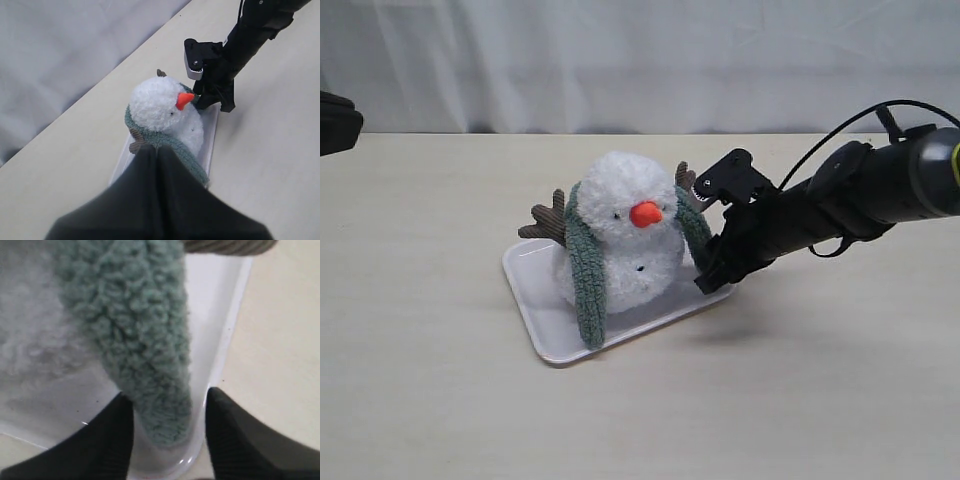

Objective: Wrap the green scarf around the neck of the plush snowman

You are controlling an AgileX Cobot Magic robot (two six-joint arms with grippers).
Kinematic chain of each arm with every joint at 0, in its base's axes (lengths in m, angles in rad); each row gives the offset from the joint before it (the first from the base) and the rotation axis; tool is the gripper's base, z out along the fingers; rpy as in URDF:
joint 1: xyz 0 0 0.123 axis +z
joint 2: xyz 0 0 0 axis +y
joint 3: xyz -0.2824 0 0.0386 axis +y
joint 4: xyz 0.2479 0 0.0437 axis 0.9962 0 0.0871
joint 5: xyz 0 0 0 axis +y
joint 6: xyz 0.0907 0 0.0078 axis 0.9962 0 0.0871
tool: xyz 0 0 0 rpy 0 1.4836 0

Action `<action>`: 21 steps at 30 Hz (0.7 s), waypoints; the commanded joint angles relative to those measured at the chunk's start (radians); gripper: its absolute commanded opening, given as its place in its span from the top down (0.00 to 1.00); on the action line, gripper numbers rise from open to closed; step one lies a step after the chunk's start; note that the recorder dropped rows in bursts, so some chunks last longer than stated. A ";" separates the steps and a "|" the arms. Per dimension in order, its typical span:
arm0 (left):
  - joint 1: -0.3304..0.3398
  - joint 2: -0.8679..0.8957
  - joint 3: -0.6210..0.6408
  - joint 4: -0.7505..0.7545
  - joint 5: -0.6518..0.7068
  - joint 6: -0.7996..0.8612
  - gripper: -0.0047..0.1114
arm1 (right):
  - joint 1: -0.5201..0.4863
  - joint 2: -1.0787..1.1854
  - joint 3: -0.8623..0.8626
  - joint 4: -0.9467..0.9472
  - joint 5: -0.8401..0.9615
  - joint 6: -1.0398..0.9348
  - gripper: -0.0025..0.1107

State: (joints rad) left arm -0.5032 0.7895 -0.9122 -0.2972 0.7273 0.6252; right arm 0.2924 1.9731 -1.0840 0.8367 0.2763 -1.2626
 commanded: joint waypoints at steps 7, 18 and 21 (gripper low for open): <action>-0.003 -0.004 0.003 -0.030 -0.004 0.002 0.96 | 0.002 -0.026 -0.008 0.082 0.182 -0.024 0.94; -0.003 -0.004 0.003 -0.030 -0.004 0.002 0.96 | 0.002 -0.097 -0.008 0.090 0.435 0.051 0.94; -0.003 -0.004 0.003 -0.030 -0.004 0.002 0.96 | 0.002 -0.099 -0.008 0.092 0.513 0.075 0.94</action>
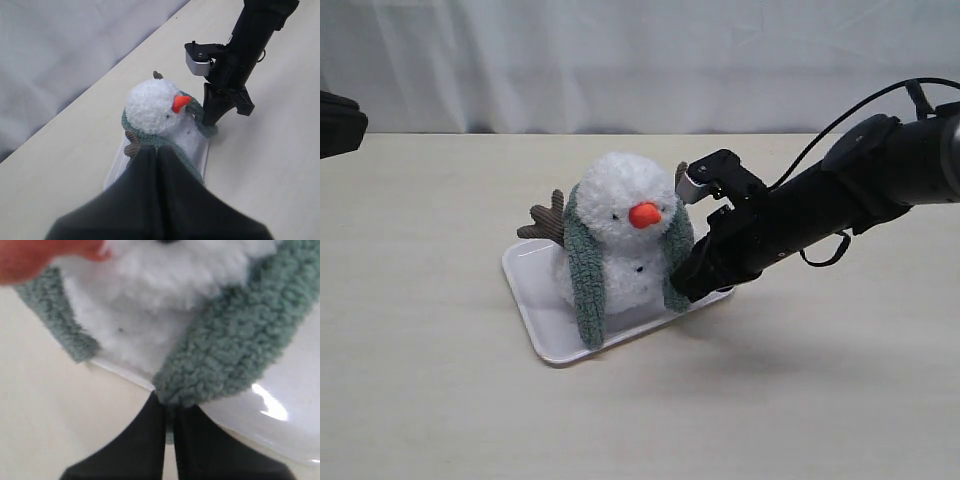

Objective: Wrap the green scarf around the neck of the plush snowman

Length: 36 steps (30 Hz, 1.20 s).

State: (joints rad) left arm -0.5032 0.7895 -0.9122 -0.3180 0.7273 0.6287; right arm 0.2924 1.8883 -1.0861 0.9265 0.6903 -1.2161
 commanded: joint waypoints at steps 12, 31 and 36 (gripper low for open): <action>-0.003 -0.004 0.047 -0.009 -0.020 -0.001 0.96 | 0.024 0.064 0.012 0.037 0.149 0.044 0.94; -0.003 -0.008 0.073 -0.022 -0.038 -0.001 0.96 | 0.024 0.003 0.005 -0.091 0.159 0.201 0.39; -0.003 -0.030 0.073 -0.032 -0.038 -0.001 0.96 | 0.024 -0.098 0.005 -0.131 0.181 0.281 0.39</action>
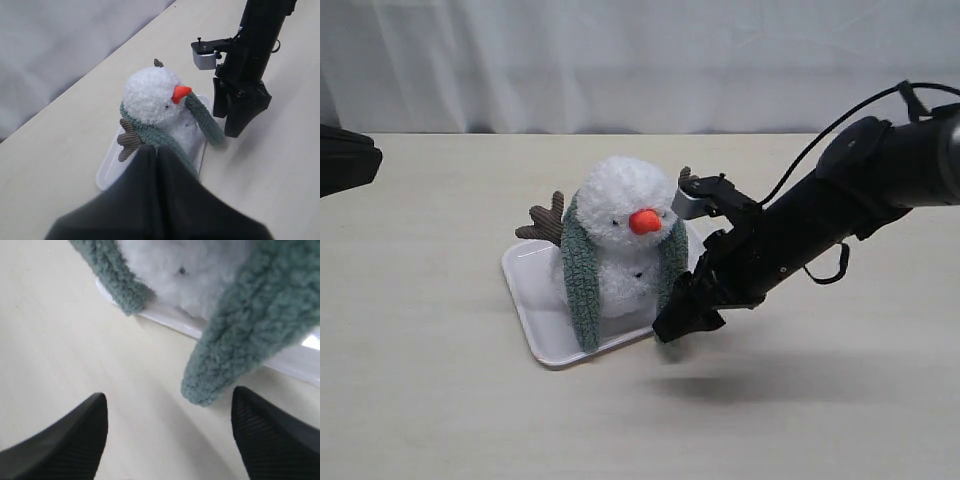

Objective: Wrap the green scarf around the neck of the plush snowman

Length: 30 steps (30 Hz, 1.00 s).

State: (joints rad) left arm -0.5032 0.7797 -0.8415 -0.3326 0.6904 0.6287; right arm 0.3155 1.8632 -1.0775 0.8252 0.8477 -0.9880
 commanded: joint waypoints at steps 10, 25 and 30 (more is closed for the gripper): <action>-0.003 -0.185 0.036 -0.017 0.014 0.002 0.96 | 0.001 -0.311 -0.003 -0.127 0.290 0.188 0.48; -0.003 -0.673 0.143 -0.195 -0.056 -0.005 0.96 | 0.001 -0.675 0.172 0.056 -0.223 0.178 0.94; -0.003 -0.732 0.143 -0.202 -0.025 -0.005 0.96 | 0.001 -0.726 0.221 0.081 -0.297 0.180 0.94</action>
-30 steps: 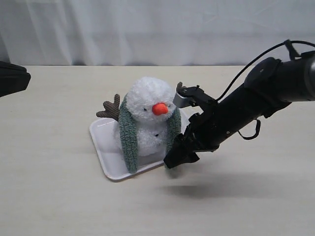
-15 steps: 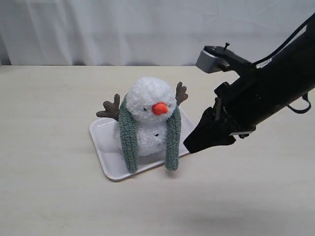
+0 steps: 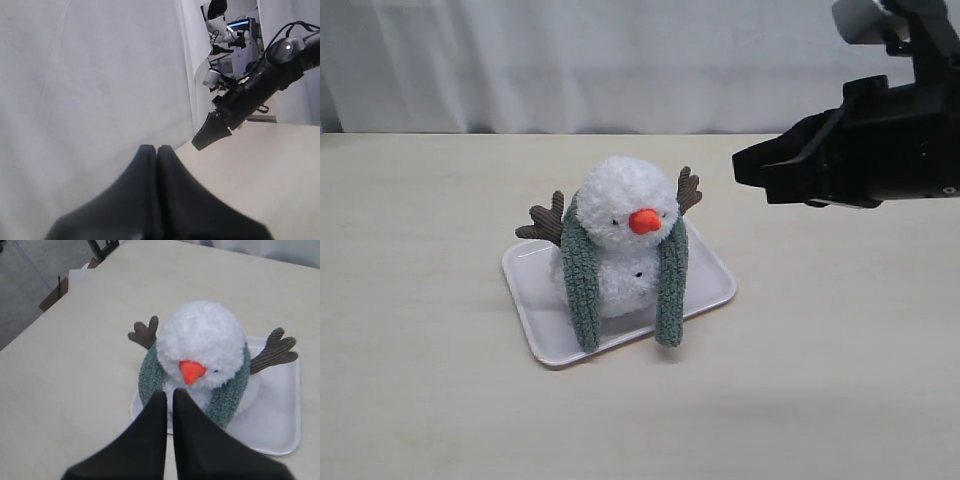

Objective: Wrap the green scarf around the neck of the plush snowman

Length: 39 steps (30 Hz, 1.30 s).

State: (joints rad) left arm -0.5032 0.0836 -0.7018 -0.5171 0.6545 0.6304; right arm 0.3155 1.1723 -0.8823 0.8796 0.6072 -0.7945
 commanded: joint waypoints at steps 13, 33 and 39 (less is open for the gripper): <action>-0.003 -0.045 0.003 -0.018 0.025 -0.006 0.96 | 0.001 -0.043 0.028 0.021 -0.057 -0.014 0.94; 0.093 -0.045 0.003 0.124 -0.022 -0.212 0.96 | 0.001 -0.043 0.028 0.021 -0.057 -0.014 0.94; 0.184 -0.084 0.090 0.282 -0.120 -0.378 0.96 | 0.001 -0.043 0.028 0.021 -0.057 -0.014 0.94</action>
State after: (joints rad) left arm -0.3471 0.0182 -0.6649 -0.2882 0.6102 0.3103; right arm 0.3155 1.1367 -0.8581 0.8935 0.5613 -0.8002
